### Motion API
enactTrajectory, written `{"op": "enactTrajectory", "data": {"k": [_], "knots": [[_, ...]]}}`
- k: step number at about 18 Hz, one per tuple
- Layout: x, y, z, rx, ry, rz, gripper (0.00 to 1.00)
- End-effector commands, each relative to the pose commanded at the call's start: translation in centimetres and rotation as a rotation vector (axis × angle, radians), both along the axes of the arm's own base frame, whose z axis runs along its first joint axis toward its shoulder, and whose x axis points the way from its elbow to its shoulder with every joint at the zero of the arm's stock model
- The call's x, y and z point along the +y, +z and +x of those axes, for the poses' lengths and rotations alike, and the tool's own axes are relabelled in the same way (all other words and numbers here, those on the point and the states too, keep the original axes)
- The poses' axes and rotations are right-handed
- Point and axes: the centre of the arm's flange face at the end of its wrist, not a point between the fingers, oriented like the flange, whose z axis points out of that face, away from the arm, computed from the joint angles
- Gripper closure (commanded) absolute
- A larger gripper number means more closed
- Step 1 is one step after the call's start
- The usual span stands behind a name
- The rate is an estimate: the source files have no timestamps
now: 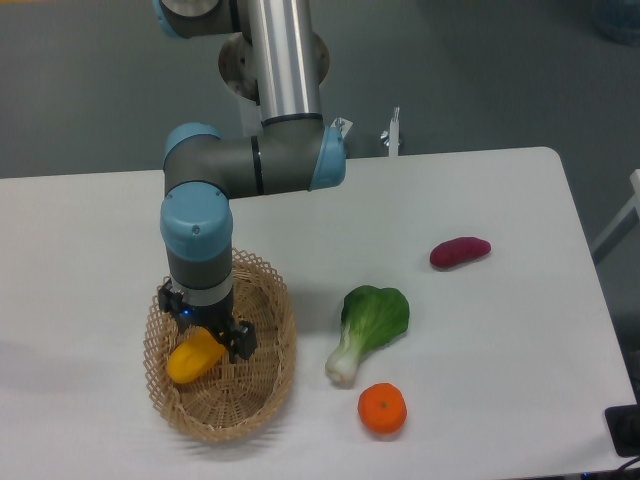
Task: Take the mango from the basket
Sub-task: 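Lower the gripper onto the yellow mango in the basket, then close the gripper around the yellow mango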
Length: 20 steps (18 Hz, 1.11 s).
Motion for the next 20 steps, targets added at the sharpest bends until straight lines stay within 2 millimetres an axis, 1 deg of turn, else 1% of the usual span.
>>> {"op": "enactTrajectory", "data": {"k": [3, 5, 14, 16, 19, 20], "knots": [[-0.1, -0.3, 0.1, 0.009, -0.002, -0.012, 0.0], [-0.3, -1.0, 0.2, 0.019, -0.003, -0.032, 0.0], [0.0, -1.8, 0.3, 0.032, 0.001, -0.029, 0.0], [0.1, -1.8, 0.2, 0.039, 0.004, -0.019, 0.05], [0.1, -1.7, 0.3, 0.04, 0.005, -0.017, 0.27], [0.1, -1.7, 0.3, 0.04, 0.005, -0.017, 0.33]]}}
